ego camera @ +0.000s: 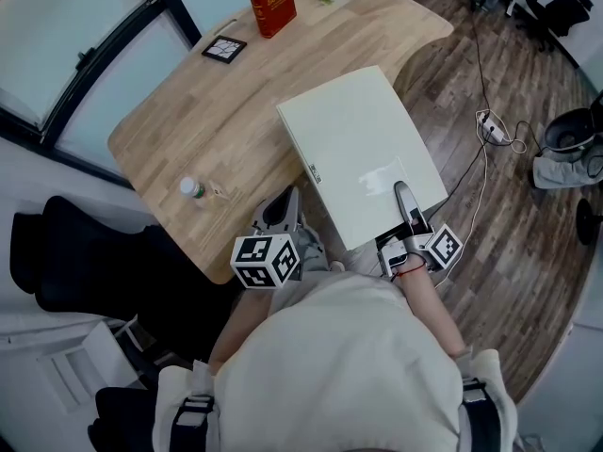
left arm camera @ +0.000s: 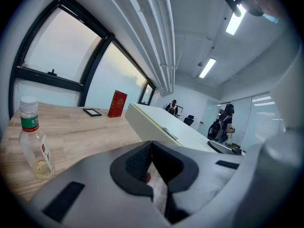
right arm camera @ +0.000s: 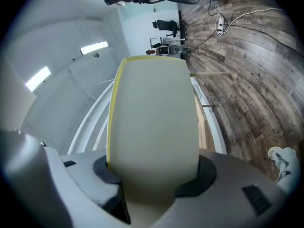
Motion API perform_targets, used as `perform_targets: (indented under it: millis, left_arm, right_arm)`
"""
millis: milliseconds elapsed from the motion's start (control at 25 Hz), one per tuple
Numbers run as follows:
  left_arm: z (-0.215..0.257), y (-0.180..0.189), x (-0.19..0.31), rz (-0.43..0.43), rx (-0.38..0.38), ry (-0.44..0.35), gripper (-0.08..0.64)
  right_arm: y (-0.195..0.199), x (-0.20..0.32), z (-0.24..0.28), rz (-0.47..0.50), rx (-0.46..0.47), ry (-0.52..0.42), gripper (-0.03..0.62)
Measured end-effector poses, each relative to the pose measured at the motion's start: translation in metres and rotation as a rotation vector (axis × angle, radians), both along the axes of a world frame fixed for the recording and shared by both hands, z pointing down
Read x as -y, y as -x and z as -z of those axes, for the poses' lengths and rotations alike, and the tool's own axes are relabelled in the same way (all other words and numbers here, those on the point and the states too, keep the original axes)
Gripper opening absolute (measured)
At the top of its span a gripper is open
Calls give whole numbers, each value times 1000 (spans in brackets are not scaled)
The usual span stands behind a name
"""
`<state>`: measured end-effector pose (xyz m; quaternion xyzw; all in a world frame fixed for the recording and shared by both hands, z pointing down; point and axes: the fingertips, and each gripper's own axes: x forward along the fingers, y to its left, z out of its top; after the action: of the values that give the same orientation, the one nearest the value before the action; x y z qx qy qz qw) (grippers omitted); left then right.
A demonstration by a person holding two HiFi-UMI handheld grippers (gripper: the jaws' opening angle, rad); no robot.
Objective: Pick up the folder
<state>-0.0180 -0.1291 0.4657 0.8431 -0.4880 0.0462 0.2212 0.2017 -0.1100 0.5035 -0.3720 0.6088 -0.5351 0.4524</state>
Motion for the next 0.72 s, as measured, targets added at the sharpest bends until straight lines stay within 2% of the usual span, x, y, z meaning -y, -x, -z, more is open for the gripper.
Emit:
perform_targets:
  millis: [720]
  left_arm:
    - [-1, 4, 1, 1, -11, 6, 20]
  right_arm:
    - [5, 0, -2, -2, 8, 9, 273]
